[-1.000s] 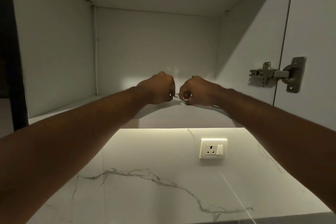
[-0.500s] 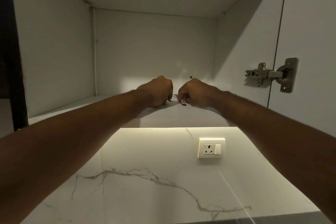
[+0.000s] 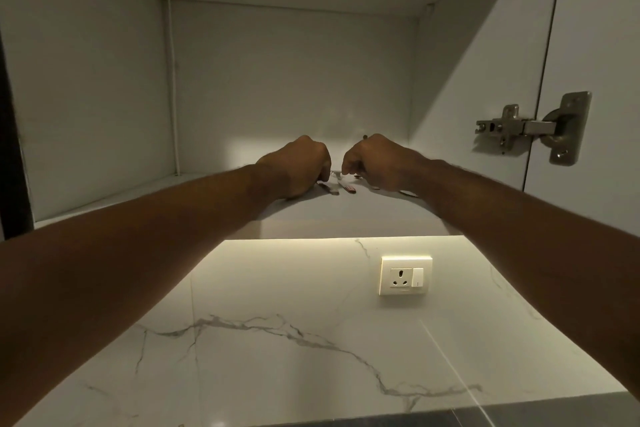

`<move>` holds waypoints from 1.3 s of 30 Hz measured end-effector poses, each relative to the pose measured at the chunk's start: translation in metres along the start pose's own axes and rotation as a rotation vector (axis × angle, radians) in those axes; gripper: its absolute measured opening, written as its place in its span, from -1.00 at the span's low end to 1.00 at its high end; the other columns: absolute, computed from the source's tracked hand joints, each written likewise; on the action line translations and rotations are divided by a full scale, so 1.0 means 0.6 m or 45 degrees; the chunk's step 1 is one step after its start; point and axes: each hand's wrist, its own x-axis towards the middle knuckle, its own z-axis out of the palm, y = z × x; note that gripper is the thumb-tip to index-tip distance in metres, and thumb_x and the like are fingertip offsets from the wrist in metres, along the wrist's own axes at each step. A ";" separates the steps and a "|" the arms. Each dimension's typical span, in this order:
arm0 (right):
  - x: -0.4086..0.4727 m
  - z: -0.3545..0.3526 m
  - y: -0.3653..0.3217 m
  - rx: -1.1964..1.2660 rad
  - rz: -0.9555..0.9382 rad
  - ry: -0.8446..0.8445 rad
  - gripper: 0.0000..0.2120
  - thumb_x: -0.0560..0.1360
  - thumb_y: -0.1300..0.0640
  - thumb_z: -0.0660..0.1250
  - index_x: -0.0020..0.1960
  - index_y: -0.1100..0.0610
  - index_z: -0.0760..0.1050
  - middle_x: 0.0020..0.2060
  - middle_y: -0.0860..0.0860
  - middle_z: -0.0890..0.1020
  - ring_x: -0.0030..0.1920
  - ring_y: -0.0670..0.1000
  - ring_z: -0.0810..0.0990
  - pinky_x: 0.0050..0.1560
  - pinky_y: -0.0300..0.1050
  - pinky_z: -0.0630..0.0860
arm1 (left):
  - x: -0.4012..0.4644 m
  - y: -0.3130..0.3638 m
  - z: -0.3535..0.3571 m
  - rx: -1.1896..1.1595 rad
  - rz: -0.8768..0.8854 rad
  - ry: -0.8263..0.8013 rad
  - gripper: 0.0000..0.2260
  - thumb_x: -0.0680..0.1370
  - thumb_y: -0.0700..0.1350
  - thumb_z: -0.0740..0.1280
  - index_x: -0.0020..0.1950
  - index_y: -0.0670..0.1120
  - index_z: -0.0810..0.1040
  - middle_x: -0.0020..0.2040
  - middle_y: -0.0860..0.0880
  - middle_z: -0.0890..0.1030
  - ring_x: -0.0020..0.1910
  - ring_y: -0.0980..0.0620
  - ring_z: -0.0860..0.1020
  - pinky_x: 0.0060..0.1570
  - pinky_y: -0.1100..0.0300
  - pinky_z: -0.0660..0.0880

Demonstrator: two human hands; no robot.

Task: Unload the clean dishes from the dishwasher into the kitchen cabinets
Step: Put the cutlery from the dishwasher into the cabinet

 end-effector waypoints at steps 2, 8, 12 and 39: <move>0.010 0.004 0.004 -0.016 0.029 -0.012 -0.62 0.44 0.46 0.31 0.15 0.15 0.64 0.06 0.06 0.67 0.06 0.03 0.62 0.08 -0.13 0.54 | 0.004 -0.008 -0.002 -0.005 -0.046 0.036 -0.65 0.49 -0.38 0.24 0.17 -0.11 0.64 0.17 -0.15 0.61 0.08 -0.12 0.59 0.14 0.04 0.53; 0.026 0.017 0.003 0.041 0.056 0.050 -0.60 0.46 0.42 0.21 0.16 0.13 0.64 0.13 0.02 0.67 0.15 0.00 0.60 0.13 -0.27 0.43 | 0.014 -0.018 -0.006 0.097 -0.100 -0.300 -0.65 0.67 -0.03 0.14 0.16 -0.24 0.59 0.15 -0.18 0.60 0.15 -0.18 0.54 0.16 0.06 0.45; 0.021 0.016 -0.001 0.044 0.033 0.011 -0.67 0.54 0.32 0.18 0.15 0.13 0.65 0.15 -0.01 0.67 0.19 -0.02 0.58 0.11 -0.31 0.37 | 0.021 -0.027 0.005 0.050 -0.127 -0.430 -0.45 0.67 0.18 0.04 0.01 -0.25 0.58 -0.10 -0.17 0.56 -0.16 -0.10 0.45 -0.12 0.11 0.36; -0.017 -0.010 -0.014 0.053 0.236 0.063 -0.61 0.66 0.01 0.08 0.41 0.08 0.45 0.38 0.04 0.50 0.39 0.08 0.41 0.39 -0.04 0.32 | -0.032 -0.008 -0.021 0.101 -0.253 -0.068 -0.56 0.69 0.06 0.02 0.41 -0.18 0.40 0.41 -0.19 0.39 0.32 -0.23 0.42 0.28 -0.04 0.39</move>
